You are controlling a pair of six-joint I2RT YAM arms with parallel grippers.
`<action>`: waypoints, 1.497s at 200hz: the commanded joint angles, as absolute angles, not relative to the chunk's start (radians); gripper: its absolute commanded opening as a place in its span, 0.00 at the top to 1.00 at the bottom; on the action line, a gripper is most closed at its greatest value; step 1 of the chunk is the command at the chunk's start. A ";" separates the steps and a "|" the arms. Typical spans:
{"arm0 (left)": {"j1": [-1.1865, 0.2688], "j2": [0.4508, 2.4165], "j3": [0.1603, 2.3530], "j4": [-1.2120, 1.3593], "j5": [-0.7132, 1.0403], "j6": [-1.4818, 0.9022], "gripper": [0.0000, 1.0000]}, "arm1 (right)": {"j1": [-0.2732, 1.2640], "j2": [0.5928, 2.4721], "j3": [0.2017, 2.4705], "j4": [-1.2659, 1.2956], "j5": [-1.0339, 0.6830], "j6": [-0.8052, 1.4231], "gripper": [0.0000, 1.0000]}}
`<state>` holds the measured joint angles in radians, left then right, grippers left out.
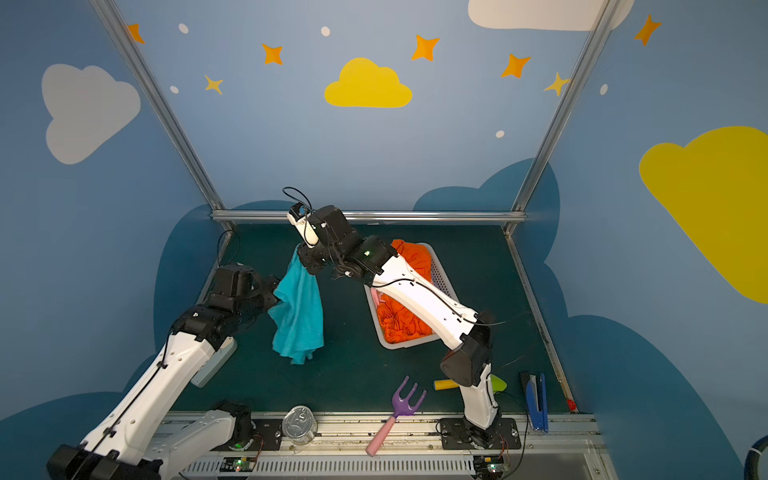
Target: Fold and stack the t-shirts
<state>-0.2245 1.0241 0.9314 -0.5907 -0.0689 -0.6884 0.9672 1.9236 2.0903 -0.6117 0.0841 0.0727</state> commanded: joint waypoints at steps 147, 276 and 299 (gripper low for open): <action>-0.216 1.499 0.925 -0.468 0.197 -0.697 0.15 | 0.812 1.938 1.544 -0.810 0.229 0.318 0.50; -0.250 1.560 1.007 -0.501 0.189 -0.696 0.16 | 0.255 2.155 1.846 -0.811 0.143 0.147 0.95; -0.250 1.570 1.019 -0.506 0.189 -0.697 0.16 | 0.233 2.226 1.925 -0.836 0.188 0.078 0.96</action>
